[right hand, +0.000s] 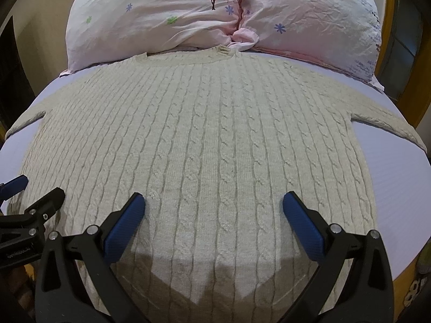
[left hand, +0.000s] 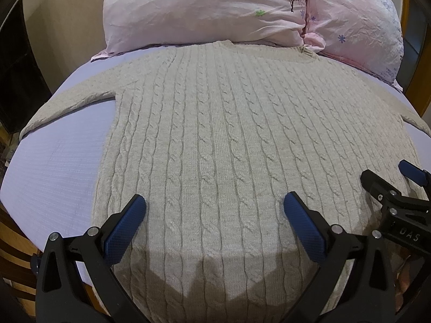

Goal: Fold small clothes

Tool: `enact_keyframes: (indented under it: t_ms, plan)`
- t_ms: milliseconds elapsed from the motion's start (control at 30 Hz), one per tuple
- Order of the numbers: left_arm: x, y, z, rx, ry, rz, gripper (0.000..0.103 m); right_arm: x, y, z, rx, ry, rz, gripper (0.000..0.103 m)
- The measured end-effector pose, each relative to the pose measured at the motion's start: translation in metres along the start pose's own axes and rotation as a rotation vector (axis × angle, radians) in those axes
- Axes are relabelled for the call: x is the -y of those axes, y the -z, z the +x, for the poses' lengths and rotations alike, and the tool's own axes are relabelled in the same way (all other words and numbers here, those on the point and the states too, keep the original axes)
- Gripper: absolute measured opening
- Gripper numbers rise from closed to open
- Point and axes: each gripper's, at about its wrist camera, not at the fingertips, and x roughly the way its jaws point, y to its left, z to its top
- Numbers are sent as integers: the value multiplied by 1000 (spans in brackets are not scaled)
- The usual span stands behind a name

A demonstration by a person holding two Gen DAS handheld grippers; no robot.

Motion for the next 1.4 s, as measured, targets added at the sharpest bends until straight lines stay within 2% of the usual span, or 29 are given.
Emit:
enact_keyframes:
  t_ms: [133, 267, 300, 333, 467, 533, 567, 600, 667, 700, 767, 800, 900, 933, 967, 1067, 1200, 1233, 1267, 1333, 1367, 1400]
  plan:
    - [0, 1, 1, 20, 2, 5, 102, 3, 3, -1, 28, -29, -33, 101]
    - [-1, 1, 1, 37, 4, 17, 102, 18, -4, -5, 7, -137, -68, 101]
    - [-1, -1, 2, 36, 6, 21, 102, 39, -11, -12, 34, -181, -11, 101]
    - [-2, -2, 2, 35, 14, 29, 102, 57, -16, -17, 67, -189, 36, 101]
    - [-7, -13, 4, 46, 57, 29, 102, 162, -43, -23, 176, -93, 326, 101]
    - [-10, -20, 5, 58, 88, 23, 102, 223, -53, -8, 153, -79, 516, 100]
    - [-12, -22, 6, 63, 103, 16, 102, 245, -56, 2, 121, -77, 586, 98]
    - [-15, -28, 7, 66, 122, 8, 102, 268, -58, 15, 81, -99, 662, 92]
    - [-19, -31, 6, 80, 160, -7, 102, 294, -60, 39, 15, -169, 756, 85]
    - [-21, -34, 5, 86, 181, -14, 102, 303, -63, 45, 37, -217, 787, 85]
    - [-26, -42, 5, 104, 239, -28, 102, 315, -69, 54, 35, -252, 819, 83]
    - [-30, -44, 4, 113, 263, -35, 102, 326, -71, 61, 51, -291, 864, 76]
    - [-44, -54, 4, 132, 311, -70, 102, 364, -64, 76, 76, -353, 1016, 48]
    - [-52, -57, 4, 137, 308, -91, 102, 378, -60, 77, 93, -333, 1066, 36]
    - [-59, -59, 3, 145, 300, -107, 102, 396, -55, 75, 128, -281, 1115, 32]
    - [-82, -64, 0, 179, 245, -145, 102, 428, -41, 67, 206, -185, 1206, 30]
    - [-113, -67, -3, 219, 173, -196, 102, 465, -28, 61, 280, -115, 1292, 29]
    - [-124, -69, -2, 223, 154, -221, 102, 468, -29, 58, 282, -71, 1295, 18]
    - [-134, -70, -2, 225, 145, -240, 102, 467, -33, 51, 288, -17, 1270, 8]
    - [-158, -72, -2, 235, 118, -299, 102, 445, -57, 35, 335, 39, 1145, 8]
    - [-170, -71, -3, 245, 102, -327, 102, 418, -80, 21, 369, 75, 1010, 8]
    - [-181, -72, -4, 258, 84, -351, 102, 402, -93, 11, 387, 76, 931, 8]
